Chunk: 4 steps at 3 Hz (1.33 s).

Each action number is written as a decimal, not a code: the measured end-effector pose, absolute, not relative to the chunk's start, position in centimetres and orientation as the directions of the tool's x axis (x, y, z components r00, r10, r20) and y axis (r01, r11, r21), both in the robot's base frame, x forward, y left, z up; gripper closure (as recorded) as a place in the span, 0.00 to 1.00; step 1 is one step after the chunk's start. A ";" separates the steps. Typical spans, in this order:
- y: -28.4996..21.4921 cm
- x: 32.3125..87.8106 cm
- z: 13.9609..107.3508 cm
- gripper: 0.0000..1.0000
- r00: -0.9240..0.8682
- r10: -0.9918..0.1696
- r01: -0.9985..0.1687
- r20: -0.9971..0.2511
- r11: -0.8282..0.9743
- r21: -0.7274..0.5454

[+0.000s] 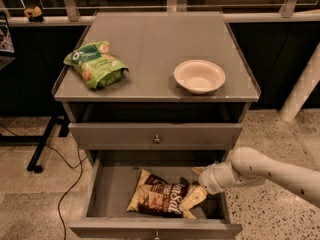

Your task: Pick brown chip bag from middle drawer and place on counter

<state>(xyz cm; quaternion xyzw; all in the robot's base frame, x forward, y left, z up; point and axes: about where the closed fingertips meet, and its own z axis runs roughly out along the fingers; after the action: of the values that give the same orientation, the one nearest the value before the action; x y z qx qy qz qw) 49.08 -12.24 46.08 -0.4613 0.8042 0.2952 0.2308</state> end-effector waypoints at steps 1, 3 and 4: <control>-12.3 49.3 44.8 0.00 -0.478 -0.594 -0.872 -0.647 0.409 0.267; -11.9 50.0 42.4 0.00 -0.490 -0.580 -0.862 -0.651 0.434 0.262; -11.5 50.1 41.3 0.00 -0.496 -0.581 -0.859 -0.645 0.438 0.266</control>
Offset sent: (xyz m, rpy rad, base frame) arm 0.0110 -0.0019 -0.0382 0.0152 -0.0133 -0.0560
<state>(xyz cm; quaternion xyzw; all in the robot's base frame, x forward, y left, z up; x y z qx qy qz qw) 50.11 -11.53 41.31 -0.4422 0.8140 0.2924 0.2376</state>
